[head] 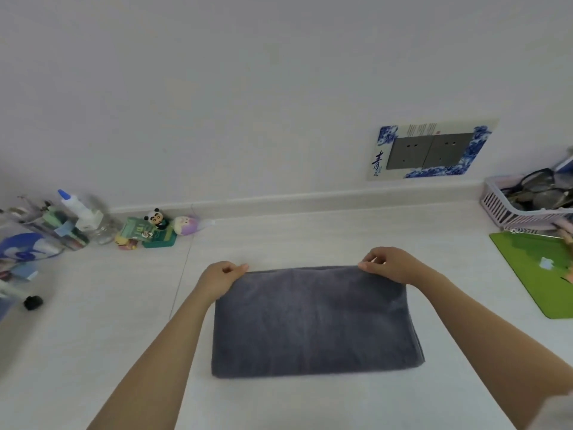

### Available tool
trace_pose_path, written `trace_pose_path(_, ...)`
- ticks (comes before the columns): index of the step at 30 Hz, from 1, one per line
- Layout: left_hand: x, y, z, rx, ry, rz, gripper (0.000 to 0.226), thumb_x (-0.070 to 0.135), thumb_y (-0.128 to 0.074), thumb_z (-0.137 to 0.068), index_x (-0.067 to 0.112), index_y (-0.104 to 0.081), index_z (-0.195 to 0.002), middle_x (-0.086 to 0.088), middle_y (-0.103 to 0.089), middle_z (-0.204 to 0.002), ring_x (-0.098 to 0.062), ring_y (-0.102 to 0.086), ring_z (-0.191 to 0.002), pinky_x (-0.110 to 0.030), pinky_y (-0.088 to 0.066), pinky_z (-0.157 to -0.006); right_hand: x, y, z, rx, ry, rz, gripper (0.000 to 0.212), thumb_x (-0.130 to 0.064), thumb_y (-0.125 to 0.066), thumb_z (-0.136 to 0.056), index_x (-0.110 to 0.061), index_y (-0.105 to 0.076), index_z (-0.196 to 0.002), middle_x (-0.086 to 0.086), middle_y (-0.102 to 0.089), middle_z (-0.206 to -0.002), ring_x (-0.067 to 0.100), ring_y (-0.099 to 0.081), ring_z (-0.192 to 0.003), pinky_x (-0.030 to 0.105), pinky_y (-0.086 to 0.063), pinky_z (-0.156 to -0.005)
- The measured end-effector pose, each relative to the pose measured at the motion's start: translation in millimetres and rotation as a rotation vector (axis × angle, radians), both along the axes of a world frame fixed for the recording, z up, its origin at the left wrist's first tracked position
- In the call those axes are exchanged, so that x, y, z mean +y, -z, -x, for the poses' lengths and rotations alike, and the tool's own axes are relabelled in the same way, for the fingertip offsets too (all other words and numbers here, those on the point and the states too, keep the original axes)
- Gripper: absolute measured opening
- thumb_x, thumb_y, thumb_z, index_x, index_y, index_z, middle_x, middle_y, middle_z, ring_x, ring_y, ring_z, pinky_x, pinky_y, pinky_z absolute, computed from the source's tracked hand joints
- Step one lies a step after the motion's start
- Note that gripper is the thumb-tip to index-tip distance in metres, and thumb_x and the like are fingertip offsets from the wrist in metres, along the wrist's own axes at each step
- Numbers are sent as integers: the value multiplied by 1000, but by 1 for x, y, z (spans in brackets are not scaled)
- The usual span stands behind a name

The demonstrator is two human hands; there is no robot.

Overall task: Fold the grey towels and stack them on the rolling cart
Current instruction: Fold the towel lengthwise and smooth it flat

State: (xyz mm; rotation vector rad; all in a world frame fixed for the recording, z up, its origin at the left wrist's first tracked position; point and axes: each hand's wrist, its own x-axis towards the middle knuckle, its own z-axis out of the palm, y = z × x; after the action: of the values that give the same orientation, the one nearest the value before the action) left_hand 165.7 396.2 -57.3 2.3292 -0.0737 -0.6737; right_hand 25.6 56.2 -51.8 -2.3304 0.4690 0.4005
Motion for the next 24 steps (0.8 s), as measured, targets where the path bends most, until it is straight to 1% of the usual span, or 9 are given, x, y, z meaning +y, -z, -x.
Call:
trace_pose_path(3, 4, 31, 9, 84, -153, 151, 38, 45, -59, -89, 18, -60, -115, -1, -61, -115, -20, -56, -108, -31, -44, -89, -15, 29, -2, 156, -20, -98, 43, -48, -73, -75, -23, -61, -108, -6, -61, -107, 11, -57, -96, 23, -41, -76)
trace_pose_path(5, 9, 48, 16, 101, -140, 125, 48, 40, -70, -83, 22, -51, -124, 4, -56, -117, -19, -54, -110, -32, -44, -91, -24, 46, 0, 209, -12, -126, 48, -45, -79, -70, -23, -58, -108, -7, -60, -106, 9, -57, -94, 22, -42, -72)
trace_pose_path(7, 13, 54, 17, 21, -156, 43, 44, 31, -70, -84, 20, -49, -121, 3, -55, -112, -18, -53, -103, -31, -44, -86, -28, 55, 3, 164, 6, -106, 38, -38, -79, -72, -17, -62, -99, -4, -63, -98, 13, -58, -89, 22, -43, -68)
trace_pose_path(9, 12, 52, 16, -75, -168, 6, 28, 30, -62, -90, 17, -50, -112, 0, -57, -106, -17, -52, -92, -28, -42, -74, -32, 56, 4, 112, 14, -121, 25, -35, -73, -79, -14, -63, -89, -2, -65, -89, 15, -59, -83, 22, -41, -65)
trace_pose_path(12, 7, 48, 10, -181, -126, -16, 16, 30, -47, -98, 17, -43, -106, -3, -56, -93, -16, -51, -77, -26, -36, -58, -36, 48, 0, 73, 28, -171, 23, -35, -63, -87, -14, -56, -82, -1, -62, -81, 15, -57, -76, 26, -38, -64)
trace_pose_path(15, 0, 57, 6, -261, -20, -186, 12, 33, -39, -100, 21, -38, -103, -1, -57, -84, -12, -49, -67, -28, -36, -56, -34, 56, -8, 82, 12, -33, 22, -36, -59, -90, -16, -53, -83, 0, -61, -83, 17, -56, -79, 26, -37, -62)
trace_pose_path(18, -10, 72, 1, -300, -9, -337, 18, 36, -33, -101, 20, -39, -99, -5, -62, -86, -16, -52, -66, -31, -38, -57, -27, 72, -15, 117, 91, 90, 23, -36, -58, -90, -14, -52, -92, 5, -62, -91, 23, -56, -83, 31, -39, -66)
trace_pose_path(22, -20, 79, 2, -367, -101, -418, 28, 35, -35, -100, 15, -43, -119, -13, -56, -113, -29, -57, -86, -37, -43, -69, -11, 73, -14, 92, 167, 252, 33, -36, -60, -88, -16, -49, -111, 10, -59, -108, 29, -55, -96, 36, -45, -77)
trace_pose_path(24, -27, 81, 11, -584, -102, -440, 41, 28, -45, -98, 11, -44, -135, -20, -47, -133, -37, -51, -111, -47, -43, -88, 3, 74, -9, -32, 145, 493, 40, -32, -61, -87, -15, -52, -123, 11, -55, -121, 33, -50, -110, 42, -41, -89)
